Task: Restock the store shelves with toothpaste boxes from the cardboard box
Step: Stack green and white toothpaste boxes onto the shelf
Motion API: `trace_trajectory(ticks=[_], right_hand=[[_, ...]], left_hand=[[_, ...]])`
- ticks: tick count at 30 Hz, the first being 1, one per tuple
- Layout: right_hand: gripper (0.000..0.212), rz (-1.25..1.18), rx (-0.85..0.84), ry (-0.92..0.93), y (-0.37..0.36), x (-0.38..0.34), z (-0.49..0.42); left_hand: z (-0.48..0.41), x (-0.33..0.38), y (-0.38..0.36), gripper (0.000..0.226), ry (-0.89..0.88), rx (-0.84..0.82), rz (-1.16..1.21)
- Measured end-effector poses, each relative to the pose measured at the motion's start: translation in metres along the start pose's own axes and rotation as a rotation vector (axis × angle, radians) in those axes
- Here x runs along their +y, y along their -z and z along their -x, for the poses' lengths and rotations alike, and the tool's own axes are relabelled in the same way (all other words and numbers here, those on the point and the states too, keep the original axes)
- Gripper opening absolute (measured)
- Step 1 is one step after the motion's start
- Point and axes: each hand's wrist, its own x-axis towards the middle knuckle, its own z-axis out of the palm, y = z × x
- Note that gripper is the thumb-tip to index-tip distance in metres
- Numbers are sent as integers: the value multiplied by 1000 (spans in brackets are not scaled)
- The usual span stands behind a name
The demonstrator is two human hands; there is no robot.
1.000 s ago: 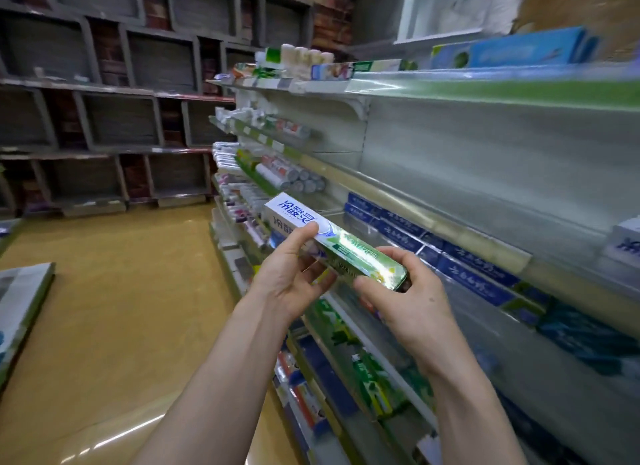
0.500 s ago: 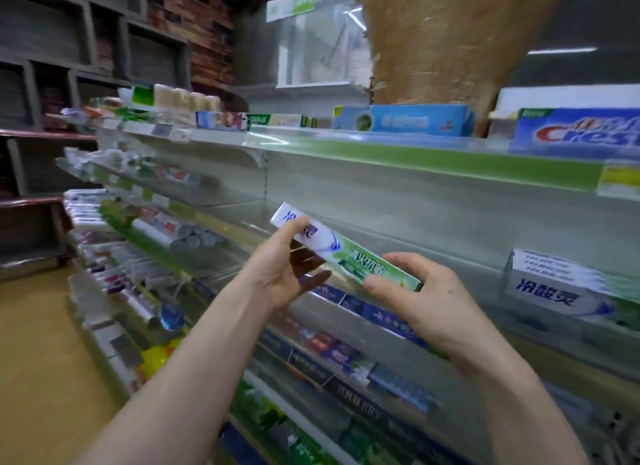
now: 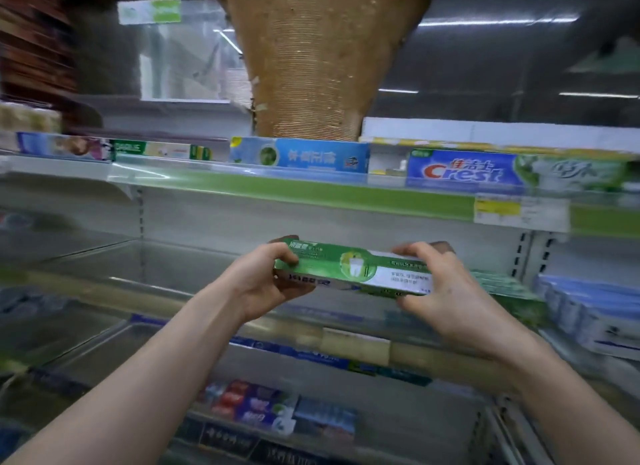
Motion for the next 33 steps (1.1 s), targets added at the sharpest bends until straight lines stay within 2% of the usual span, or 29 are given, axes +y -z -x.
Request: trace_trajectory(ticks=[6,9,13,16,23,29,33], right_hand=[[58,-11,32,-166,44,36,4],[58,-138,17,-242,70,60,11],[52,-316,26,-333,102,98,26],[37,-504,67,-409,119,118,35],[38,-553,-36,-378,150,163,55],[35,-534,-86,-390,155,177,55],[41,-562,-112,-398,162,180,45]], left_hand=[[-17,-11,-53,11,68,-82,-37],[-21,-19,-84,13,69,-129,-87],[-22,-34,-123,2,101,-173,-189],[-23,-45,-143,15,100,-182,-328],[-25,-63,-182,32,118,-167,-467],[-26,-64,-193,25,87,-155,-431],[-25,-56,-196,9,-13,-229,-505]])
